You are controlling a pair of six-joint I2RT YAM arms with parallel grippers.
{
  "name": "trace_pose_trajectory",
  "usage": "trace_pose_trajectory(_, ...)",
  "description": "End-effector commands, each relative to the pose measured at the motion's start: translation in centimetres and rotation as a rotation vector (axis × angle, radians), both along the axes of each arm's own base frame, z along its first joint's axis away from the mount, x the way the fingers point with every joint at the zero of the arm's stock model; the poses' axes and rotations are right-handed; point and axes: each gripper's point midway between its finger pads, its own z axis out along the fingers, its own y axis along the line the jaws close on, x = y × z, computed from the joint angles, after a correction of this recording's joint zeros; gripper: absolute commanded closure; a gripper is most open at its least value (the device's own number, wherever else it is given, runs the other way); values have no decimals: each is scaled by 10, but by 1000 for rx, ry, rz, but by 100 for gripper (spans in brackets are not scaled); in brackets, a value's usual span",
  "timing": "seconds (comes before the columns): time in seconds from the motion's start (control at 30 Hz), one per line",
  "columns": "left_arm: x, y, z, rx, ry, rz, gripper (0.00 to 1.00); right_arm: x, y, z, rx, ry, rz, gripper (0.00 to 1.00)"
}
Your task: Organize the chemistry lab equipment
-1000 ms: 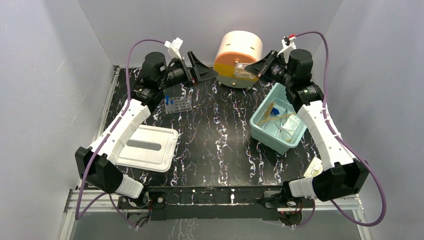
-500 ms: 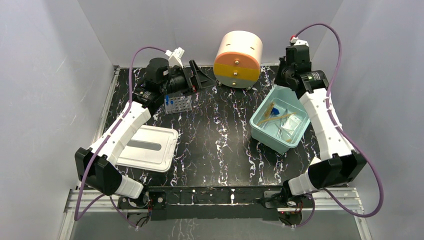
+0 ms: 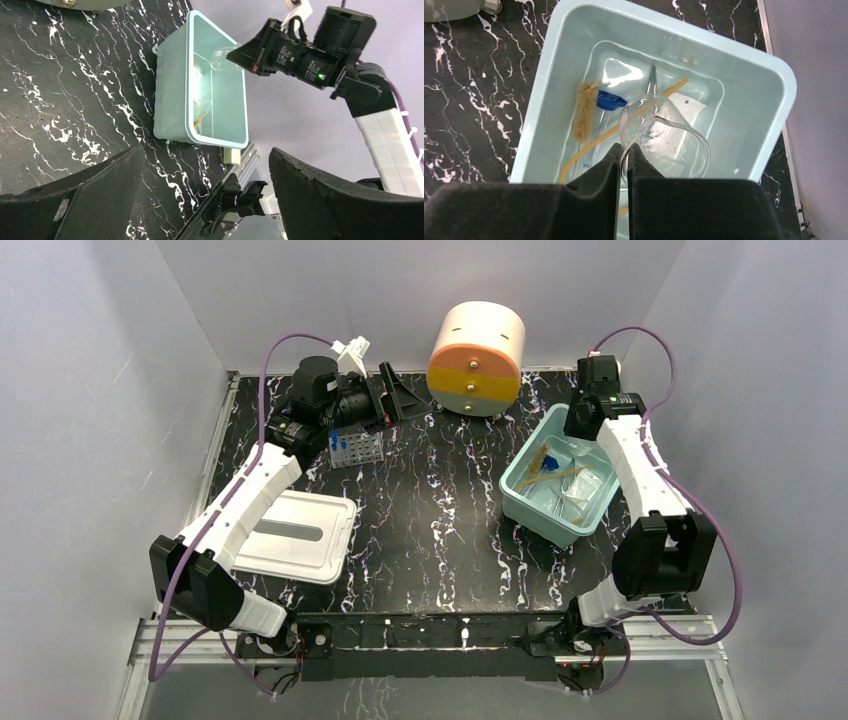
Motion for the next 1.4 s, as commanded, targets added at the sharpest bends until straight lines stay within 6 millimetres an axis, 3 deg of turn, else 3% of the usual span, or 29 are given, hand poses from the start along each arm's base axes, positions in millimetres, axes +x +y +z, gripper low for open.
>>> trace_pose_trajectory(0.0,-14,3,24,-28,-67,-38,6,31,3,-2,-23,-89,49,94)
trace_pose_trajectory(0.37,-18,3,19,-22,-59,-53,5,59,8,-45,-9,-36,105,96)
trace_pose_trajectory(0.63,-14,7,14,5,-53,-12,2,63,10,-81,-7,45,128,95)
trace_pose_trajectory(0.87,-12,11,10,32,-51,5,2,66,9,-98,-19,86,137,88)
trace_pose_trajectory(1.1,-11,11,5,48,-44,7,2,67,11,-90,-7,88,135,67)
trace_pose_trajectory(1.37,-3,28,-23,157,14,96,2,52,7,-49,-6,41,96,56)
